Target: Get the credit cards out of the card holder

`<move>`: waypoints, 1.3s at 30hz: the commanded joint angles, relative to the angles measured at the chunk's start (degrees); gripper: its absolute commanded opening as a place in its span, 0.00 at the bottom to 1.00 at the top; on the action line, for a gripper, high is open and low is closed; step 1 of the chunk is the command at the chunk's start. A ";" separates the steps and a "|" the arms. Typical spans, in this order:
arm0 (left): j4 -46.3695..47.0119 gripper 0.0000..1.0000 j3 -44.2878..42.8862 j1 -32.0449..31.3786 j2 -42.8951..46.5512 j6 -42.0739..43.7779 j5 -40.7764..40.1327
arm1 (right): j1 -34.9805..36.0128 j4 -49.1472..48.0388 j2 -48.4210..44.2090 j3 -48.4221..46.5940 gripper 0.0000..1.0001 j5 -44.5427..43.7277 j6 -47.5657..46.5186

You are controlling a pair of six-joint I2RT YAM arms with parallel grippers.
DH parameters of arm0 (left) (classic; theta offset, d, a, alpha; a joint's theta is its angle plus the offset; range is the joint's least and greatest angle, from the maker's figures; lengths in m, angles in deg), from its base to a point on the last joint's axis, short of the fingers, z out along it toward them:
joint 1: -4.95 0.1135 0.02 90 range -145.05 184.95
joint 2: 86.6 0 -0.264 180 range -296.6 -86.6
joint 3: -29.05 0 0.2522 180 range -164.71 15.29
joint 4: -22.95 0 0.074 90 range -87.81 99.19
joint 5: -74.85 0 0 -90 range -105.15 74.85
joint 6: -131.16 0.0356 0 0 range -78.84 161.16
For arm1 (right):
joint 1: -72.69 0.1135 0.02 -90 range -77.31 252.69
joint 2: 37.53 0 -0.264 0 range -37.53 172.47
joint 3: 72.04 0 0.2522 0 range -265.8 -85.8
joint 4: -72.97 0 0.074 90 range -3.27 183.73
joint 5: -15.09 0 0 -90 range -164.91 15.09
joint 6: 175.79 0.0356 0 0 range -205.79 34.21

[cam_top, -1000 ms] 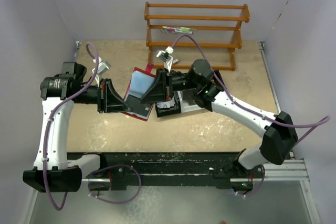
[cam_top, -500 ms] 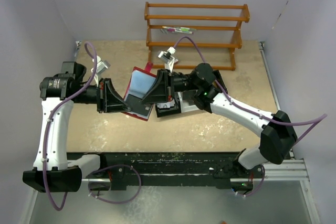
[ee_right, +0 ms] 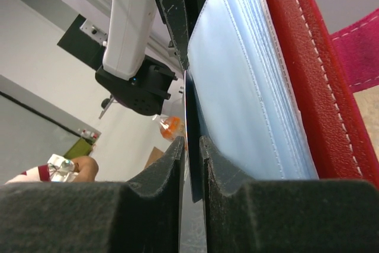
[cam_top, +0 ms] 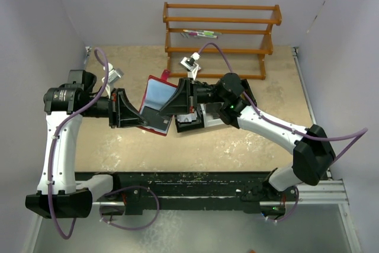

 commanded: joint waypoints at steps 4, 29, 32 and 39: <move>0.67 0.00 -2.12 -0.31 1.32 1.55 4.91 | -0.30 -2.09 -1.14 -1.24 0.17 -3.70 0.76; 1.17 0.00 -2.07 -0.49 1.47 1.16 5.27 | -0.22 -5.16 -0.57 -2.66 0.25 -5.06 1.87; 1.64 0.00 -2.02 -0.46 1.44 0.55 5.24 | -0.12 -5.09 -1.04 -2.12 0.25 -4.64 1.22; 2.61 0.00 -2.14 -0.40 1.45 -0.65 5.16 | 0.44 -2.47 -1.76 -1.34 0.23 -4.13 -1.07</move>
